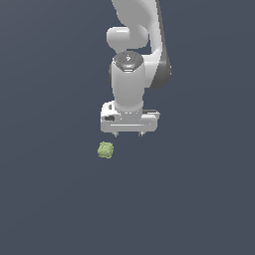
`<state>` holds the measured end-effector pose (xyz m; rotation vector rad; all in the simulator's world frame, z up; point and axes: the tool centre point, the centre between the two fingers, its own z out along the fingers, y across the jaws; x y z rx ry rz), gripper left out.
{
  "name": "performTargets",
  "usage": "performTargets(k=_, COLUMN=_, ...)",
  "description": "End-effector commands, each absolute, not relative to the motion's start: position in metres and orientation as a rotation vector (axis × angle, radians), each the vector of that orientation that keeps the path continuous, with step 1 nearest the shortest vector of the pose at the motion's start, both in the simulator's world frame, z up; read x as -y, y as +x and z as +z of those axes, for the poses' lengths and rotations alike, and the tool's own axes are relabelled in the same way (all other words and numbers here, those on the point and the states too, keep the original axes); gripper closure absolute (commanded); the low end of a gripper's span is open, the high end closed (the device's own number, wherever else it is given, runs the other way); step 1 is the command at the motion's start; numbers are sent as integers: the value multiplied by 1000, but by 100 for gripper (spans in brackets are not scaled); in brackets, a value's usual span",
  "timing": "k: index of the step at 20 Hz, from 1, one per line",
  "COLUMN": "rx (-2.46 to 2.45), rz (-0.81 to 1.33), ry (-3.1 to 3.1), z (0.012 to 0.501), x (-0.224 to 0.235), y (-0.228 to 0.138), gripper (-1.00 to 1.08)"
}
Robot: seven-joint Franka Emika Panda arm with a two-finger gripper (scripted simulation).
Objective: Pick up the object and move it to a goal position.
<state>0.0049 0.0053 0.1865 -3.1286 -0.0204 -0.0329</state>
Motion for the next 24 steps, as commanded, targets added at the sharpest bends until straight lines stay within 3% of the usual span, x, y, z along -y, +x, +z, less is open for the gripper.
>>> performTargets(k=1, rx=20, rz=-33, ry=-3129, z=186, x=-5, y=5, gripper=-92)
performTargets(k=14, rx=-82, rz=-76, ry=-3112, z=199, x=11, y=8, gripper=-92)
performTargets(k=24, rx=-178, rz=-39, ry=-3121, z=144, x=60, y=4, gripper=-92)
